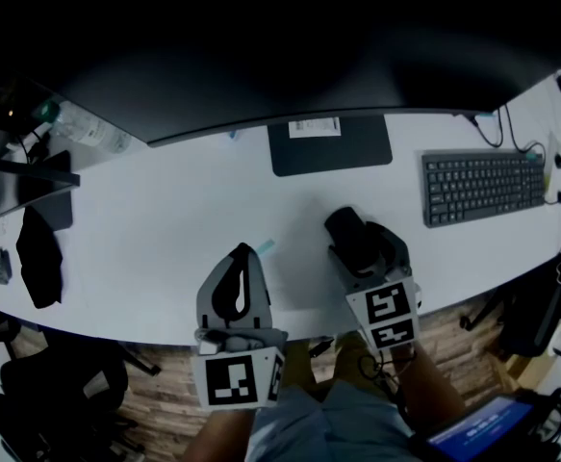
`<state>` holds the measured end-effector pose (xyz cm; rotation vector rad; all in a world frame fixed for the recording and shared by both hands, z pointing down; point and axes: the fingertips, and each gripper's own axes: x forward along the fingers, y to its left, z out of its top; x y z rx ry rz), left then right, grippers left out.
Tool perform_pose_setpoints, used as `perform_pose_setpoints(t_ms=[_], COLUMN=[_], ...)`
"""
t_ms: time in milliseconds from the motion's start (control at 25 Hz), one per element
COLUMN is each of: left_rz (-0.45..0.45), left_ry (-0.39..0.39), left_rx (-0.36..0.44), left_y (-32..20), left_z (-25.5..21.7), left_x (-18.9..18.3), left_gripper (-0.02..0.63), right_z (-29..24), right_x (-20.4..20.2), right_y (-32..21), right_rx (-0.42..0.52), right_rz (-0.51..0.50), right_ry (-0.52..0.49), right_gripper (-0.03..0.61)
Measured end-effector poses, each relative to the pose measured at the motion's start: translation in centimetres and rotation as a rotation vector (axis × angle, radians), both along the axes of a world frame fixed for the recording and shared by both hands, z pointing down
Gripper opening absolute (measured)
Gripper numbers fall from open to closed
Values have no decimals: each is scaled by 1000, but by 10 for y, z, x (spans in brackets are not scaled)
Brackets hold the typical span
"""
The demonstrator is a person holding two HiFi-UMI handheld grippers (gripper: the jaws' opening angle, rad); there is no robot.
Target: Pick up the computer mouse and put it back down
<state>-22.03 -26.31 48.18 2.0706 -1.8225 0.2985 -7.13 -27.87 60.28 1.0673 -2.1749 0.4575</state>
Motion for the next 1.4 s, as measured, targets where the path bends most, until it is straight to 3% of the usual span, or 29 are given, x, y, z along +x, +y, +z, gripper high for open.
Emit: perform_pose_setpoints(t_ms=[440,1040,1400], left_rz=[-2,24,38], left_ry=[-31,-54,-63], left_rx=[63,279,399], left_y=[6,10,7], left_z=[-27,-120,-170], left_x=[2,43,65], left_gripper=[5,5,5], right_z=[-35,-198,-288], right_x=[3,26,56], right_y=[-6,-27,-22], right_rx=[77,389,573], right_rz=[4,7,5], right_ry=[-52,-152,-147], right_gripper=[302,302,302])
